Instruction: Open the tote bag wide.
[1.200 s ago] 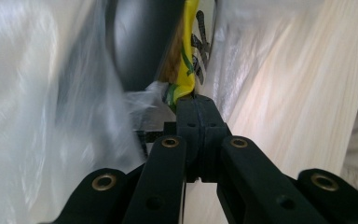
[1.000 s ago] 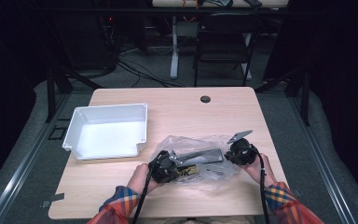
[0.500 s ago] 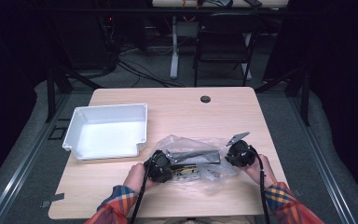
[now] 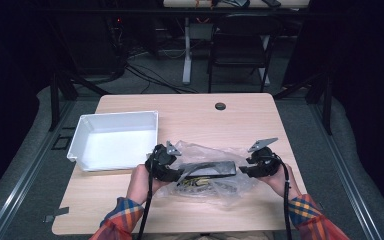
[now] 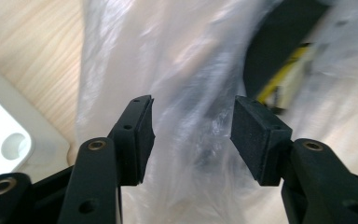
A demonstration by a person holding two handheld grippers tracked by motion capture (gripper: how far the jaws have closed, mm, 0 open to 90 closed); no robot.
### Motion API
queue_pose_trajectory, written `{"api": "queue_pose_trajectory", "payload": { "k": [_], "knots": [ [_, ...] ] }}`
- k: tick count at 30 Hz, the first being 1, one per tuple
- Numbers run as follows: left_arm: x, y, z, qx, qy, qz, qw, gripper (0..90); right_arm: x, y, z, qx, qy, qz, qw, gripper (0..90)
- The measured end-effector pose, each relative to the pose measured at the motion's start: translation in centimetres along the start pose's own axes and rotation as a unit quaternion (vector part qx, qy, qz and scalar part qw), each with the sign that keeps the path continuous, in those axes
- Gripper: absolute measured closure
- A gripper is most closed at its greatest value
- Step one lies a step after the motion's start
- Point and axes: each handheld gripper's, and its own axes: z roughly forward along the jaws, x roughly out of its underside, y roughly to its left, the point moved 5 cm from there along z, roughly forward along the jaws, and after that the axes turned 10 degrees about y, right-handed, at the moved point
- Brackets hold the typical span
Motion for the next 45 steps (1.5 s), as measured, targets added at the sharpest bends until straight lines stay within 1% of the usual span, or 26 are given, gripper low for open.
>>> {"api": "queue_pose_trajectory", "payload": {
  "k": [2, 4, 5, 7, 9, 11, 13, 15, 16, 18, 20, 24, 25, 26, 27, 29, 31, 33, 35, 36, 37, 38, 39, 42, 44, 45],
  "knots": [
    [0.3, 0.4, 1.1, 0.01, 0.03, -0.004, 0.9995, 48.3, 0.1, -0.2, 0.7, 0.002, 0.008, 0.006, 0.9999, 55.3],
    [0.6, 0.7, 1.7, 0.015, 0.042, -0.001, 0.999, 52.9, 0.2, -0.2, 1.3, 0.002, 0.015, 0.01, 0.9998, 59.3],
    [0.8, 0.8, 1.8, 0.016, 0.044, 0.0, 0.9989, 55.0, 0.2, -0.1, 1.5, -0.001, 0.019, 0.009, 0.9998, 60.5],
    [1.0, 1.1, 1.7, 0.014, 0.037, 0.001, 0.9992, 67.8, 0.3, -0.1, 1.6, 0.001, 0.023, 0.005, 0.9997, 65.2],
    [0.9, 1.4, 1.6, -0.014, 0.023, 0.001, 0.9996, 79.9, 0.2, -0.1, 1.6, 0.002, 0.017, 0.006, 0.9998, 69.6],
    [0.7, 1.7, 1.6, -0.038, 0.011, -0.008, 0.9992, 85.5, 0.1, -0.2, 1.3, 0.003, 0.007, 0.007, 0.9999, 72.9],
    [0.6, 1.9, 2.1, -0.072, 0.017, -0.013, 0.9972, 86.8, -0.2, -0.2, 1.3, 0.006, -0.001, 0.008, 0.9999, 74.9],
    [0.6, 1.9, 3.2, -0.078, 0.032, -0.017, 0.9963, 87.2, -0.5, -0.2, 1.5, 0.012, -0.005, 0.011, 0.9999, 76.1],
    [0.6, 1.9, 3.7, -0.082, 0.041, -0.016, 0.9956, 87.2, -0.6, -0.2, 1.8, 0.017, 0.0, 0.011, 0.9998, 76.2],
    [0.6, 1.7, 4.8, -0.075, 0.056, -0.018, 0.9955, 87.2, -0.9, -0.2, 2.3, 0.019, 0.001, 0.015, 0.9997, 76.0],
    [0.6, 1.5, 5.4, -0.067, 0.061, -0.021, 0.9957, 87.2, -1.0, -0.2, 3.0, 0.024, 0.014, 0.009, 0.9996, 75.4],
    [0.6, 1.6, 5.8, -0.048, 0.059, -0.036, 0.9964, 87.2, -1.0, -0.1, 3.6, 0.032, 0.034, 0.006, 0.9989, 74.7],
    [0.7, 1.6, 6.0, -0.049, 0.071, -0.038, 0.9955, 87.2, -1.0, -0.2, 3.7, 0.036, 0.034, 0.009, 0.9987, 75.4],
    [0.7, 1.7, 6.3, -0.044, 0.072, -0.042, 0.9956, 87.0, -0.9, -0.4, 3.8, 0.053, 0.042, 0.012, 0.9976, 75.6],
    [0.8, 1.8, 6.5, -0.04, 0.072, -0.046, 0.9955, 86.9, -0.8, -0.6, 3.9, 0.051, 0.043, 0.015, 0.9976, 75.7],
    [0.8, 1.8, 6.5, -0.037, 0.077, -0.045, 0.9953, 87.0, -0.7, -1.1, 4.0, 0.046, 0.039, 0.027, 0.9978, 76.6],
    [0.8, 1.7, 6.5, -0.035, 0.08, -0.042, 0.9953, 87.1, -0.5, -1.4, 3.8, 0.053, 0.045, 0.025, 0.9972, 77.4],
    [0.7, 1.4, 6.6, -0.032, 0.081, -0.037, 0.9955, 87.1, -0.5, -1.7, 3.8, 0.068, 0.048, 0.024, 0.9962, 77.2],
    [0.7, 1.2, 6.5, -0.023, 0.085, -0.037, 0.9954, 87.0, -0.5, -1.9, 3.9, 0.078, 0.051, 0.02, 0.9954, 76.1],
    [0.8, 1.1, 6.4, -0.016, 0.088, -0.032, 0.9954, 86.9, -0.4, -1.9, 3.9, 0.085, 0.053, 0.016, 0.9948, 74.0],
    [0.9, 1.0, 6.4, -0.012, 0.086, -0.033, 0.9956, 86.5, -0.4, -2.0, 3.7, 0.088, 0.059, 0.015, 0.9942, 71.1],
    [1.1, 1.0, 6.3, -0.009, 0.086, -0.033, 0.9957, 85.6, -0.2, -2.0, 3.6, 0.085, 0.065, 0.012, 0.9942, 67.6],
    [1.2, 1.0, 6.2, -0.008, 0.085, -0.033, 0.9958, 84.5, 0.0, -1.9, 3.5, 0.073, 0.067, 0.008, 0.995, 62.5],
    [1.4, 1.0, 5.8, 0.001, 0.084, -0.034, 0.9959, 81.2, 0.4, -2.0, 2.3, 0.058, 0.053, 0.004, 0.9969, 50.4],
    [1.5, 1.0, 5.6, 0.003, 0.083, -0.034, 0.996, 80.1, 0.5, -2.1, 1.3, 0.054, 0.036, 0.0, 0.9979, 43.8],
    [1.5, 1.0, 5.5, 0.005, 0.082, -0.035, 0.996, 79.0, 0.5, -2.0, 0.9, 0.045, 0.02, 0.0, 0.9988, 41.0]
  ]
}}
